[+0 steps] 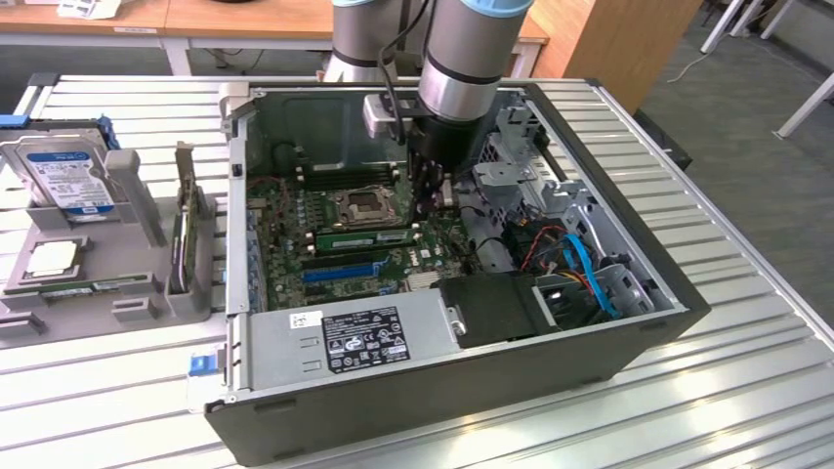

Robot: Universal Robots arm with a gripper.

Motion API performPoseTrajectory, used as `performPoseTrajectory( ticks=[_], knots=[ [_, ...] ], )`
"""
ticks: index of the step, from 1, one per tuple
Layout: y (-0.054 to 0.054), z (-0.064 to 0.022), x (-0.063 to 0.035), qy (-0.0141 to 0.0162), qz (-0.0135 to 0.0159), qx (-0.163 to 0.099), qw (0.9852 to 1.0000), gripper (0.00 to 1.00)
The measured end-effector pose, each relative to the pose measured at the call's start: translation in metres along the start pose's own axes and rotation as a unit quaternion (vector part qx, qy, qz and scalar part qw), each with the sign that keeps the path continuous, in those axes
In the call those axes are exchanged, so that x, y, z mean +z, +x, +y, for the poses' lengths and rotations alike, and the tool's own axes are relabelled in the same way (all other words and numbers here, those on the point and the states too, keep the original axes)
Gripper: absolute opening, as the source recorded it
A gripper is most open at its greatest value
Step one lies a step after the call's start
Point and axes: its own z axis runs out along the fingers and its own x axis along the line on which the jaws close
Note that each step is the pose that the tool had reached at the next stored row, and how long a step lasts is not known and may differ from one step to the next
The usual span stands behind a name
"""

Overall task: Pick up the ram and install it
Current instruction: 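Press down the ram until it locks into place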

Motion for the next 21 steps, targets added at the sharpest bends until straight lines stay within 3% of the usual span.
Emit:
performPoseTrajectory(
  ticks=[4, 21],
  knots=[
    [0.000, 0.0046, 0.0002, 0.0000, 0.0001, 0.000, 1.0000, 0.10],
    [-0.001, 0.0493, 0.0028, 0.0000, 0.0001, 0.000, 1.0000, 0.10]
  ],
)
